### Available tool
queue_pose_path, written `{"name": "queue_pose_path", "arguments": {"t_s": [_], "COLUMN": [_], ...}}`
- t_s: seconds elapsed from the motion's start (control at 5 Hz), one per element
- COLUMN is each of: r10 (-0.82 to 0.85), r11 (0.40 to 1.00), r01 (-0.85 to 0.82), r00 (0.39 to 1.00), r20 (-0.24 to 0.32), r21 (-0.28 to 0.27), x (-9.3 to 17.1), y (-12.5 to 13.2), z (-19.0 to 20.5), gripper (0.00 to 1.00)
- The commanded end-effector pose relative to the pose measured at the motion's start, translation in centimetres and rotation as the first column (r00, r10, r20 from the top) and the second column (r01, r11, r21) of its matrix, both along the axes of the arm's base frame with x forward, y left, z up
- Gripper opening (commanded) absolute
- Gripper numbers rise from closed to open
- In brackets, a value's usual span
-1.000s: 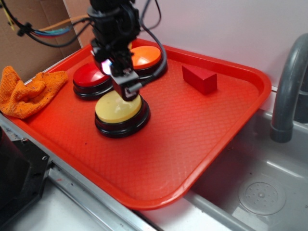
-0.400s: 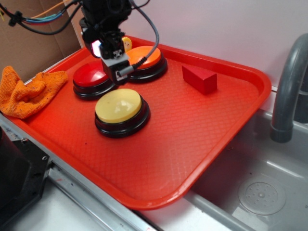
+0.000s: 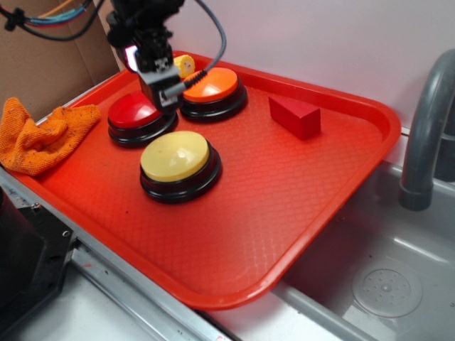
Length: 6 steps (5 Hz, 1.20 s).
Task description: Push the yellow button.
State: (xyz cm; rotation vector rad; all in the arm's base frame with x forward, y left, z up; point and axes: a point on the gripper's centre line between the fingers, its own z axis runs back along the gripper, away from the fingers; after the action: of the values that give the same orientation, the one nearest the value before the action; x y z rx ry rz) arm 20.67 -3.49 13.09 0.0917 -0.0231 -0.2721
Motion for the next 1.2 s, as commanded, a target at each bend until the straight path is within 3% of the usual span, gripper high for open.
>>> {"name": "queue_pose_path", "arguments": {"t_s": [0.0,1.0], "r10": [0.045,0.058], "r11": [0.998,0.998], "r01": [-0.044,-0.058], "r00": [0.999,0.998], "r20": [0.022,0.013], "r21": [-0.035,-0.031], "x": [0.4,-0.2], "y": [0.0,-0.7], "z": [2.6,5.3], "gripper": [1.00,1.00]}}
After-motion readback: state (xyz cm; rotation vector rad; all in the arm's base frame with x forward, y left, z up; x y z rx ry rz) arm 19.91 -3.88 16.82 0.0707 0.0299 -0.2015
